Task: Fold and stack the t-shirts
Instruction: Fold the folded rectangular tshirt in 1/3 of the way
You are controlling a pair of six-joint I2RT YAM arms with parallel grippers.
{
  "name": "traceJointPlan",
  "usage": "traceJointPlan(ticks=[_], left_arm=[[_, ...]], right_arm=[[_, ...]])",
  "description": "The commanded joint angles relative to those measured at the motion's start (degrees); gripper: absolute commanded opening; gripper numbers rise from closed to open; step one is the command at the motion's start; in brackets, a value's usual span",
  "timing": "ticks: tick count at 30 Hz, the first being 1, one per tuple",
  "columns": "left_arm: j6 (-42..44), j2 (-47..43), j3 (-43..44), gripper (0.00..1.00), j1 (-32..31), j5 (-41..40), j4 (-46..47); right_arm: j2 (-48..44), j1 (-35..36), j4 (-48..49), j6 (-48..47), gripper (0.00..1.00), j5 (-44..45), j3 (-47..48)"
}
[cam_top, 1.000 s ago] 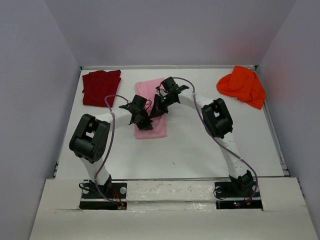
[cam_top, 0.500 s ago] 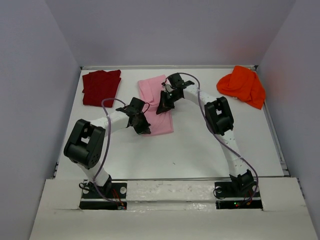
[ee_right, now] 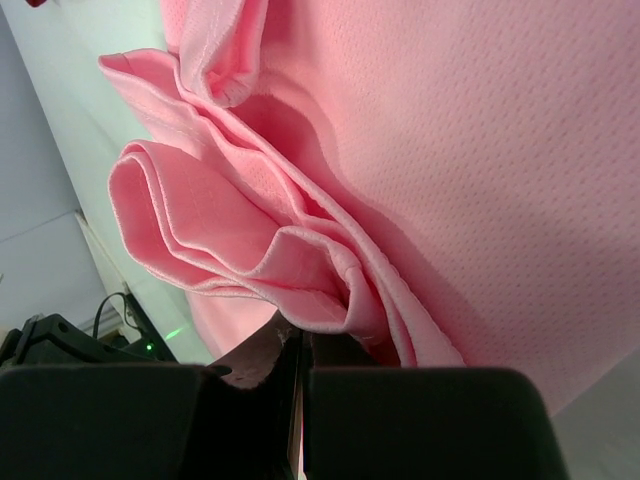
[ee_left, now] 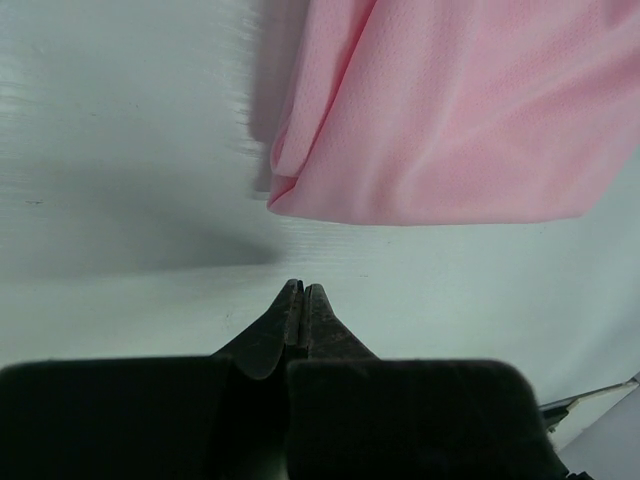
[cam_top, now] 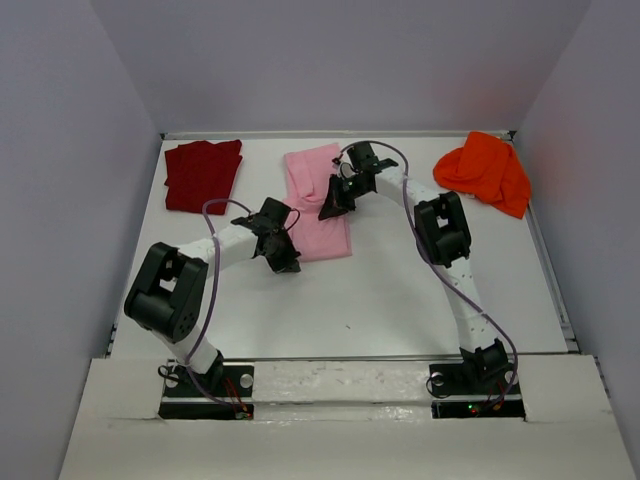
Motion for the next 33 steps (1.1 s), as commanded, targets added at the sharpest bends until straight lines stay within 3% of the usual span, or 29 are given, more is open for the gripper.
traceJointPlan(ticks=[1, 9, 12, 15, 21, 33], left_arm=[[1.0, -1.9, 4.2, 0.00, -0.1, -2.5, -1.8], [3.5, -1.8, 8.3, 0.12, -0.1, -4.7, 2.4], [4.6, 3.4, 10.3, 0.10, -0.2, -3.8, 3.3], [6.1, 11.5, 12.0, 0.00, -0.6, -3.3, 3.8], [8.0, 20.9, 15.2, 0.00, -2.7, -3.2, 0.7], [8.3, 20.6, 6.9, 0.00, -4.0, -0.6, -0.4]], right_arm=[[-0.8, 0.6, 1.2, -1.6, 0.00, 3.2, -3.9], [-2.4, 0.6, 2.4, -1.1, 0.00, 2.7, -7.4], [-2.4, 0.6, 2.5, -1.0, 0.00, 2.5, -7.1], [-2.6, 0.6, 2.3, -0.9, 0.00, 2.5, -6.7], [-2.6, 0.6, 2.3, -0.8, 0.00, 3.0, -6.0], [0.9, -1.2, -0.7, -1.2, 0.00, 5.1, 2.9]])
